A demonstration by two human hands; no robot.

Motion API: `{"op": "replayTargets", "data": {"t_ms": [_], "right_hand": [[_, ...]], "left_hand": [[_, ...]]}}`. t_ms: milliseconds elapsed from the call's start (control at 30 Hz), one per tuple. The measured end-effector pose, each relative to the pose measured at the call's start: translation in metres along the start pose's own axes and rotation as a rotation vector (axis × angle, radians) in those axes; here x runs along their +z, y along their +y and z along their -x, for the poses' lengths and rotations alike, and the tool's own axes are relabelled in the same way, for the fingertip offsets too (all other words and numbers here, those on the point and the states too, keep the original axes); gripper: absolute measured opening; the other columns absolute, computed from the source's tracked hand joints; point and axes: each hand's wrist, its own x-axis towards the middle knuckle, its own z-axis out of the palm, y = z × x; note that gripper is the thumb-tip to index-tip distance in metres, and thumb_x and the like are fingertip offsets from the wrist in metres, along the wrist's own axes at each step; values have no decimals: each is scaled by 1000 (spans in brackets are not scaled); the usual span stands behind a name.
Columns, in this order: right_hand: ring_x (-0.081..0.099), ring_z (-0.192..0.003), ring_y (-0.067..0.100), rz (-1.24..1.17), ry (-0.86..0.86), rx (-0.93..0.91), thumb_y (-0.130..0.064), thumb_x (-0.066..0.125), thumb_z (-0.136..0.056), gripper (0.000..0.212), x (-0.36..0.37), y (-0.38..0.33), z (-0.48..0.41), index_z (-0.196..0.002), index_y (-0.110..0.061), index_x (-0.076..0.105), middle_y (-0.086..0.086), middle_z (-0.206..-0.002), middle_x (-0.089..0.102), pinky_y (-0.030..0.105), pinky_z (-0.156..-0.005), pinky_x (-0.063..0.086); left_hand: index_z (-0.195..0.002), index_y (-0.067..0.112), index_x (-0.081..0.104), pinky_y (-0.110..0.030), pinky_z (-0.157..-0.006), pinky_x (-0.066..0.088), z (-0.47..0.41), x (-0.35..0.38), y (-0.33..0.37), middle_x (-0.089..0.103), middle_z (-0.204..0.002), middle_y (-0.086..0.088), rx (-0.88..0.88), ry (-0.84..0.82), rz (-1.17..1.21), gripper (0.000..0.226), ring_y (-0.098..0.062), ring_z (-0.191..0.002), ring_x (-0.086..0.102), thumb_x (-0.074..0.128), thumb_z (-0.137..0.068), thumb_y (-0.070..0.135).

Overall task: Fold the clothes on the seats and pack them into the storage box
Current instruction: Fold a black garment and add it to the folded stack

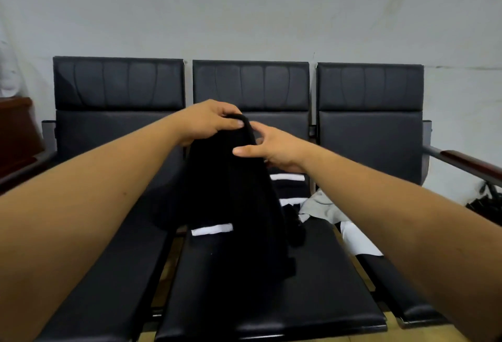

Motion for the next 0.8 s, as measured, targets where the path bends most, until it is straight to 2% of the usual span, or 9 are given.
{"op": "replayTargets", "data": {"t_ms": [67,133,267,367,500,600,667,733,800], "right_hand": [[69,-93,25,-45,94,-37,-20,74,-90,33,10,1,-3,-117,-3,68,13,-99,73,45,-93,55],[68,-83,22,-146,201,-99,-15,67,-93,16,9,0,-4,-102,-3,72,11,-88,73,37,-85,55],[67,-73,15,-336,443,-135,-12,57,-100,15,-11,-7,2,-90,-16,67,2,-81,71,29,-72,54],[69,-84,20,-317,588,-78,-21,57,-101,14,-40,6,9,-97,-18,69,4,-91,72,33,-78,56],[70,-98,28,93,635,56,-29,60,-98,26,-70,44,22,-106,-7,72,13,-105,74,42,-91,55],[67,-71,27,227,512,232,-23,67,-95,25,-81,72,38,-92,1,68,13,-78,68,32,-63,57],[47,-49,16,240,439,335,-23,70,-94,22,-84,82,47,-84,-5,62,4,-61,51,23,-41,38],[39,-46,12,128,423,373,-27,68,-95,21,-88,91,45,-93,-7,63,2,-63,48,23,-42,29],[44,-46,13,42,436,375,-28,67,-96,25,-91,90,37,-106,-5,65,4,-71,56,23,-42,36]], "left_hand": [[-102,15,64,-29,-72,51,4,7,-8,71,-84,1,-24,30,-10,40,-11,-74,64,76,-79,45],[-104,17,62,-21,-70,50,10,12,-21,70,-87,8,-66,-23,-59,49,-4,-74,65,82,-69,46],[-93,31,68,-15,-77,51,33,28,-67,74,-91,16,-327,-382,-278,23,-6,-88,71,84,-77,28],[-89,28,70,-15,-75,46,51,44,-105,72,-84,17,-501,-420,-263,7,-5,-87,67,76,-86,24],[-115,18,63,-28,-73,58,64,43,-140,71,-102,-10,-619,-161,77,17,-19,-85,70,56,-101,23],[-115,20,61,-23,-46,53,60,31,-142,70,-108,-21,-584,127,368,22,-21,-63,71,42,-106,16],[-106,16,60,-19,-40,50,51,24,-133,68,-111,-21,-503,281,562,27,-22,-58,72,35,-105,6],[-103,14,57,-23,-48,57,38,20,-118,67,-111,-18,-441,409,761,32,-28,-69,75,27,-104,0],[-103,13,55,-32,-64,62,21,14,-105,67,-111,-17,-370,487,860,34,-34,-83,75,25,-102,-3]]}}
